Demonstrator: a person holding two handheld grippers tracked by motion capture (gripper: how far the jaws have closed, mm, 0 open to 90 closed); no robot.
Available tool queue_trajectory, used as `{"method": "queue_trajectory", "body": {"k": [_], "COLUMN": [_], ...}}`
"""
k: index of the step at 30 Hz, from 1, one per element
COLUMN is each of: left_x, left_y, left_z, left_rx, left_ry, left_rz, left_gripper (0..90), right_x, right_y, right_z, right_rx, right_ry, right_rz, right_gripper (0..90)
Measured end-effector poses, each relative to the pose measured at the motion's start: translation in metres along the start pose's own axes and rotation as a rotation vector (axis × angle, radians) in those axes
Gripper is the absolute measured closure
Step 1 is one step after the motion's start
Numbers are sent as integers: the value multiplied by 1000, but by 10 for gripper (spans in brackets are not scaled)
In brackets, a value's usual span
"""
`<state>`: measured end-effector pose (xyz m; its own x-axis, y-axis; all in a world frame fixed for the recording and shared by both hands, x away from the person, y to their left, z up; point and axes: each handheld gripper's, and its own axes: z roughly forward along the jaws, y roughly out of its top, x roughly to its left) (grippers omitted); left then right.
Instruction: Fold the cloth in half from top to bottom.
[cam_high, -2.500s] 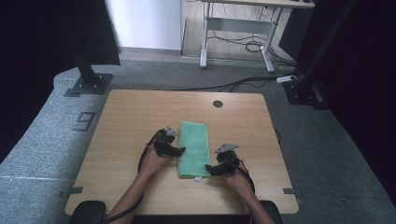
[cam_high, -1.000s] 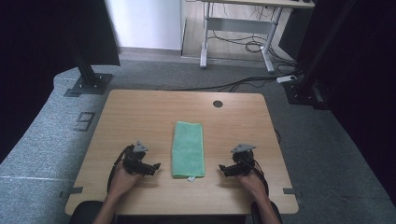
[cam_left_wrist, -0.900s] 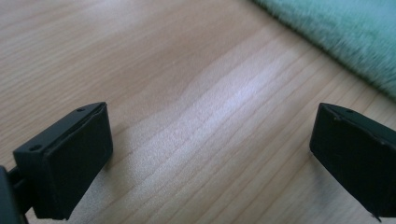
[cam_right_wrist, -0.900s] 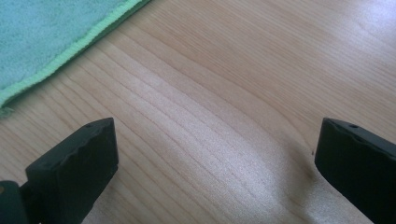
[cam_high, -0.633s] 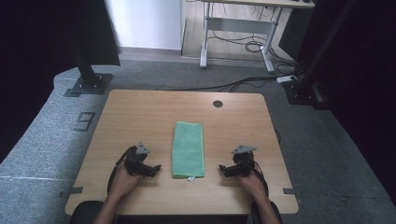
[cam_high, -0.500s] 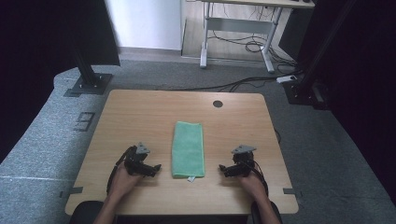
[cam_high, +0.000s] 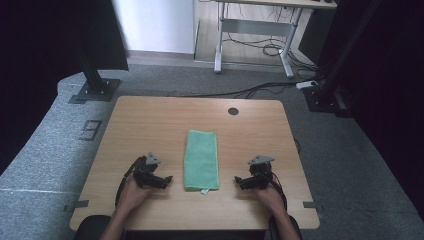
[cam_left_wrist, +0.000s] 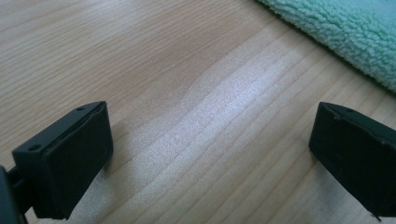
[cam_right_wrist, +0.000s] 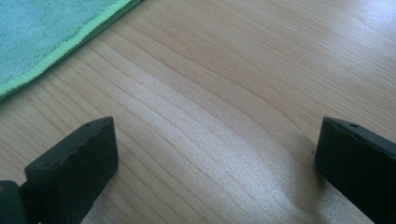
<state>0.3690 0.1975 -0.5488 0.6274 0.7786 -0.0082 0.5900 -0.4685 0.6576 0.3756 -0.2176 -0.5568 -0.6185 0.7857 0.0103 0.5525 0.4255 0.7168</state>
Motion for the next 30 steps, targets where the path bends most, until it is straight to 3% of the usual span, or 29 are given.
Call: {"method": "queue_trajectory", "body": {"k": [2, 8, 13, 20, 25, 30], "left_x": [-2, -8, -9, -18, -22, -24], "left_y": [6, 26, 47, 76, 80, 73], "left_z": [1, 8, 21, 40, 59, 61], "left_rx": [17, -13, -35, -34, 2, 9], "left_ry": [-14, -26, -32, -23, -1, -3], "left_rz": [-11, -9, -52, -19, -4, -2], "left_gripper": [0, 0, 0, 0, 0, 0], "right_x": [0, 0, 0, 0, 0, 0], "right_y": [0, 1, 1, 1, 1, 1], "right_z": [0, 0, 1, 1, 1, 1], "right_rx": [0, 2, 2, 2, 2, 3], "right_ry": [0, -2, -5, -5, -5, -5], "right_rz": [0, 3, 3, 4, 4, 4], "right_gripper": [0, 0, 0, 0, 0, 0]}}
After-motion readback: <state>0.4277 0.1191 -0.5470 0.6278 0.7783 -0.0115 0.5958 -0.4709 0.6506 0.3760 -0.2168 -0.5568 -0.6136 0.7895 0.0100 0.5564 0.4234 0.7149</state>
